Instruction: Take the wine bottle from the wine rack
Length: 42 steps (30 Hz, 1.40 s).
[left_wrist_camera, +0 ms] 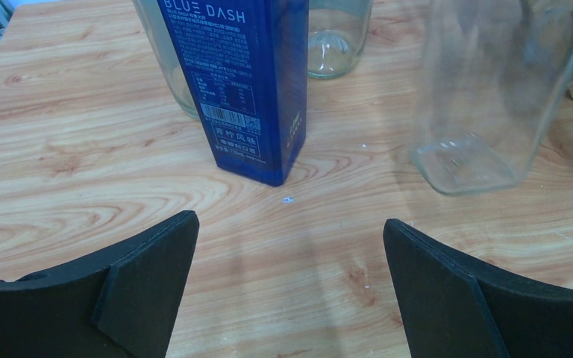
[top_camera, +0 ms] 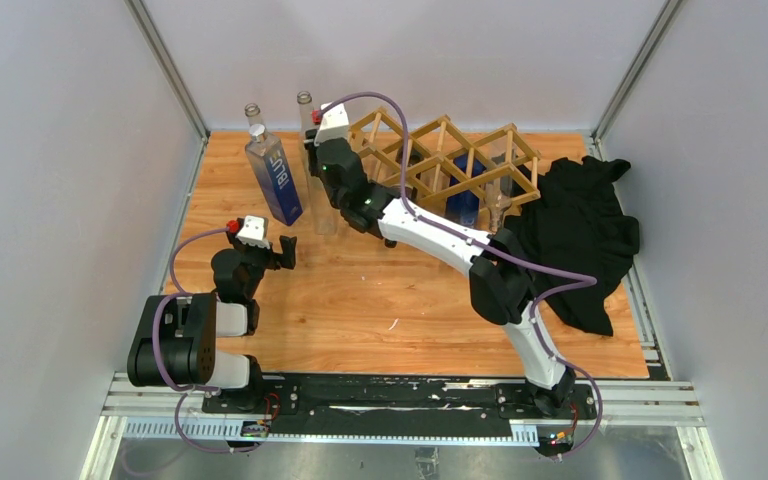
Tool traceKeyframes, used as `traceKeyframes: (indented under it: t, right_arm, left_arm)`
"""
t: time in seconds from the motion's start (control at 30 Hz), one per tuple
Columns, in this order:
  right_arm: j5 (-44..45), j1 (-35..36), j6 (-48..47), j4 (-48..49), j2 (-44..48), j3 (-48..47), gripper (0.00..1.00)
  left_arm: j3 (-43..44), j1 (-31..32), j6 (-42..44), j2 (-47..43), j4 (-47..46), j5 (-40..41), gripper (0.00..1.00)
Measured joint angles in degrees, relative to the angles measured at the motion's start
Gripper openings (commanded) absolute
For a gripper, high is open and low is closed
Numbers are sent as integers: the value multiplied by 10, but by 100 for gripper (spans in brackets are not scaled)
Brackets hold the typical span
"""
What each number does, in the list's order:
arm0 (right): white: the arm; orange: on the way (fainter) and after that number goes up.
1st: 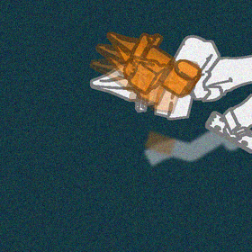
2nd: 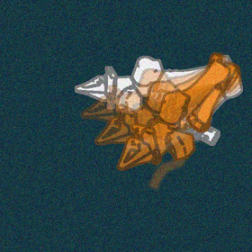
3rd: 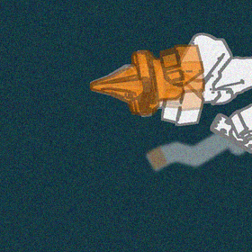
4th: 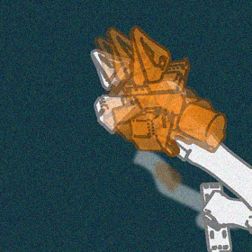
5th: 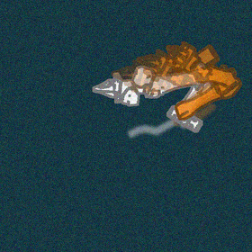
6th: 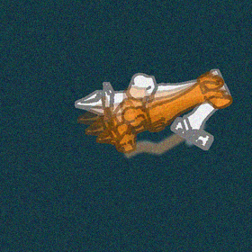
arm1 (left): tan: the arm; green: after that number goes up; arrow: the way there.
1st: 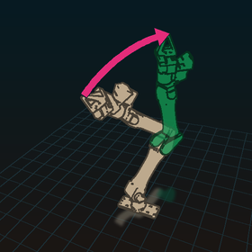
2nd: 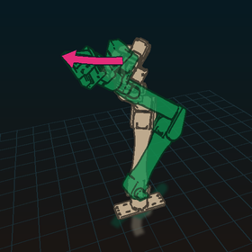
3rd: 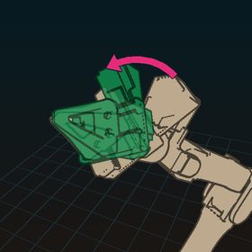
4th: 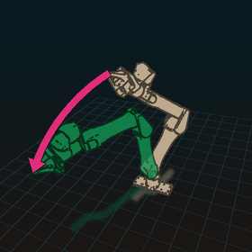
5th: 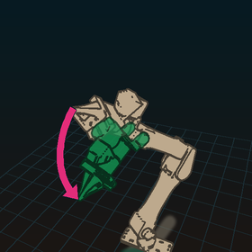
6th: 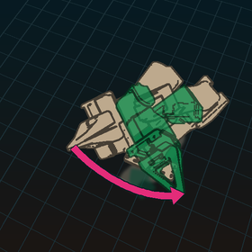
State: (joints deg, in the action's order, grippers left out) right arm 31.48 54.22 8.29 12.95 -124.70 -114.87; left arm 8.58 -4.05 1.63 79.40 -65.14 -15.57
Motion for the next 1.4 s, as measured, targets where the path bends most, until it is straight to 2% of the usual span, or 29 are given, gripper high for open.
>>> traceKeyframes:
  t: [0.47,0.77,1.07,1.4]
  right_arm:
    - [-33,0,-90,193,-33,-12,0]
    - [-44,0,-155,320,-66,20,0]
    - [-61,0,-194,394,-83,82,0]
    - [-61,0,-217,460,-121,85,0]
  left_arm:
    - [0,0,0,0,0,0,100]
    - [0,0,0,0,-2,0,100]
    - [0,0,0,0,-3,0,100]
    - [0,0,0,0,-3,0,100]
